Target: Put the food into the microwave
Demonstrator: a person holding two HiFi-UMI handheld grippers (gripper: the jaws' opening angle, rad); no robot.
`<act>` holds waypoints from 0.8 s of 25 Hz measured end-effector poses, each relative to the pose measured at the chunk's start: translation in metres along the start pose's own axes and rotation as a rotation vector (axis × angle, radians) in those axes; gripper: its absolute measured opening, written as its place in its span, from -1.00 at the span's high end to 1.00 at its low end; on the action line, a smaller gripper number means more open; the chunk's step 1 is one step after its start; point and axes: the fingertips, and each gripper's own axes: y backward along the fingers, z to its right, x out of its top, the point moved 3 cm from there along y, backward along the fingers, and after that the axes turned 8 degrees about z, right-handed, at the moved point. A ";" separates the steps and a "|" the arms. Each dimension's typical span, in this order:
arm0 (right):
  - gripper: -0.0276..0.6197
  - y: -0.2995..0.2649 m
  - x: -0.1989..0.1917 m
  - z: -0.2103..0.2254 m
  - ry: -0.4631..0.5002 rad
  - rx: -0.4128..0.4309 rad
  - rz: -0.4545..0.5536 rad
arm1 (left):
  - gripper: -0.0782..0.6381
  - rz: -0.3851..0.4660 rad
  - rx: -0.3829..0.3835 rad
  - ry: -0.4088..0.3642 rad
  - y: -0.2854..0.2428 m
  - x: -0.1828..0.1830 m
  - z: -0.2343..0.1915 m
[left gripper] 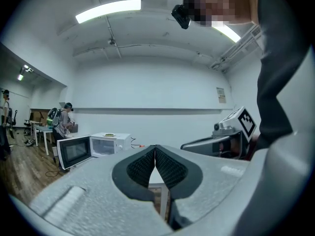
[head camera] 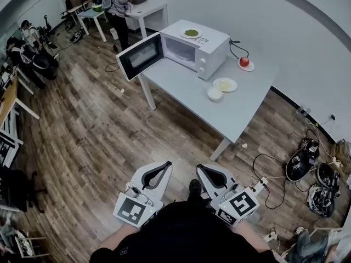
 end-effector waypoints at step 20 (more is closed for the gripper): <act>0.87 -0.021 -0.003 0.134 -0.062 0.027 -0.048 | 0.76 -0.057 0.049 0.002 -0.127 -0.019 -0.022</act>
